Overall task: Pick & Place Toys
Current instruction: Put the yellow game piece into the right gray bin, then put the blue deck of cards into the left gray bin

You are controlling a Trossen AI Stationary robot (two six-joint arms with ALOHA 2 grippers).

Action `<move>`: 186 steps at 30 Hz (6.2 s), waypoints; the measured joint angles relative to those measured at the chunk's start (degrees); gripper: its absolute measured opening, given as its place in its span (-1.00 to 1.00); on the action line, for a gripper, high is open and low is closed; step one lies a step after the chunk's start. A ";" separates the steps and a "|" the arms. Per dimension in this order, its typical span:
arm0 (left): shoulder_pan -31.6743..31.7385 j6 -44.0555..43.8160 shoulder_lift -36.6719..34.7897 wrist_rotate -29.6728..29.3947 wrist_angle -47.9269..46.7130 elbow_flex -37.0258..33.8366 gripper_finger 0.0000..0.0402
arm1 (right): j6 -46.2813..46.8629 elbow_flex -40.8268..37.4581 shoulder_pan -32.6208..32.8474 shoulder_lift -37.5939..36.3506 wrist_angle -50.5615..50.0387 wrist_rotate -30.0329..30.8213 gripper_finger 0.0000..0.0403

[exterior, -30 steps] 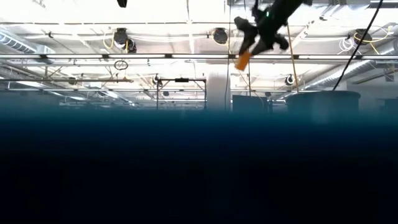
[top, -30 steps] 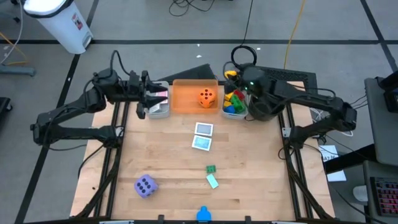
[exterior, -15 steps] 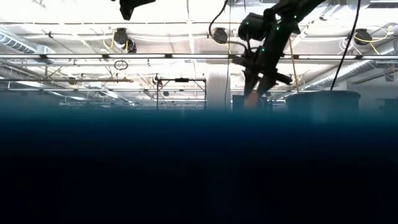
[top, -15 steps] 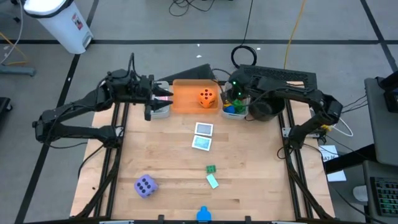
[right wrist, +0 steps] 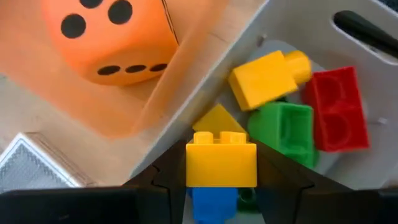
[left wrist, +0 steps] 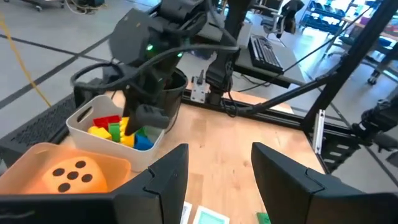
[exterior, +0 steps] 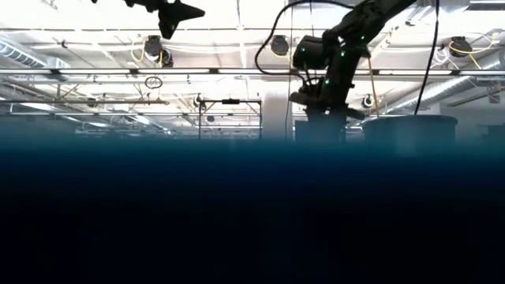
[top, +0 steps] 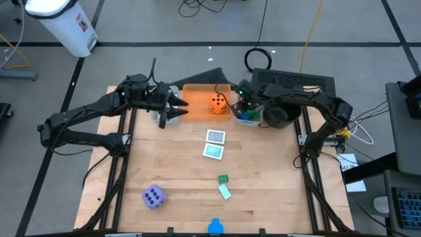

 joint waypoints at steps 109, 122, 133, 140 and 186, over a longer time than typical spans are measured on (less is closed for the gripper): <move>-48.21 -29.36 6.18 -36.17 -3.21 0.04 -0.09 | -3.73 0.02 38.27 7.03 29.99 -1.54 0.12; -40.78 -16.79 4.23 -36.09 -5.23 0.04 -0.09 | -5.37 0.02 31.91 7.06 23.91 -10.38 0.34; -31.22 -13.84 3.80 -24.07 -10.67 0.04 -0.09 | -13.30 0.00 32.28 8.97 22.49 -1.53 0.72; -28.03 -13.22 3.82 -19.57 -10.80 0.04 -0.09 | -13.62 -0.07 32.68 12.68 23.50 -1.48 0.78; -27.58 -14.34 3.80 -16.45 -10.75 0.02 -0.10 | -15.98 -0.02 29.86 16.75 22.74 1.49 0.77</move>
